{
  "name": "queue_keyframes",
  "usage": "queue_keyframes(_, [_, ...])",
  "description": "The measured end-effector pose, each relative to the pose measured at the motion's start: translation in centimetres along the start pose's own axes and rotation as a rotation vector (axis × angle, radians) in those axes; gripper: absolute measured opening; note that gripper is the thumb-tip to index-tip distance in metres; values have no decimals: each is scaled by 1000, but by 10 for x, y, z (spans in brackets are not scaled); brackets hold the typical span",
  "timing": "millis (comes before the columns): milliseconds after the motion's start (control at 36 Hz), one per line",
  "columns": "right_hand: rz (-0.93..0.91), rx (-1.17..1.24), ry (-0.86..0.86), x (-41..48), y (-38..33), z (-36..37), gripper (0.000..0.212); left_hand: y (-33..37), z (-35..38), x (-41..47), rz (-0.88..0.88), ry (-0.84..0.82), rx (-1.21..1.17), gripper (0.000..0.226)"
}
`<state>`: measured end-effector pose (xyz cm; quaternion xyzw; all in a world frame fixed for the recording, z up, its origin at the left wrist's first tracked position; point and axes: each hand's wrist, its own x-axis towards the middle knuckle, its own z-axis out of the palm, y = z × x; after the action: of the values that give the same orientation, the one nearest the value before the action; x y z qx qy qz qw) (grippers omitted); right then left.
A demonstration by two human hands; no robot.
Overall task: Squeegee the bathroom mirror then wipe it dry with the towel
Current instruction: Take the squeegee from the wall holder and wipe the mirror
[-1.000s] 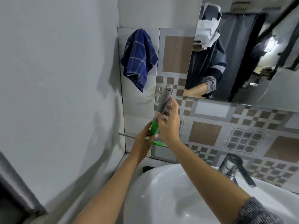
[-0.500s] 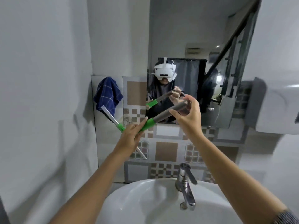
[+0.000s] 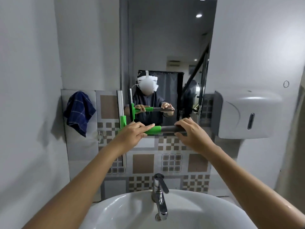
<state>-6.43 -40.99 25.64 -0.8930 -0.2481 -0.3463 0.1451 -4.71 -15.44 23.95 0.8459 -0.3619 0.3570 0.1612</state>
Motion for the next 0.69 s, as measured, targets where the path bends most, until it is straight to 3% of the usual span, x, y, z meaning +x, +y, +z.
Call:
queue_keyframes(194, [-32, -26, 11, 4, -7, -4, 25, 19, 1, 37, 119, 53, 51, 49])
queue_keyframes(417, [-24, -45, 111, 21, 5, -7, 39, 25, -6, 73, 202, 118, 104, 43])
queue_keyframes(694, [-77, -166, 244, 62, 29, -16, 44, 5, -13, 109, 140, 244, 203, 42])
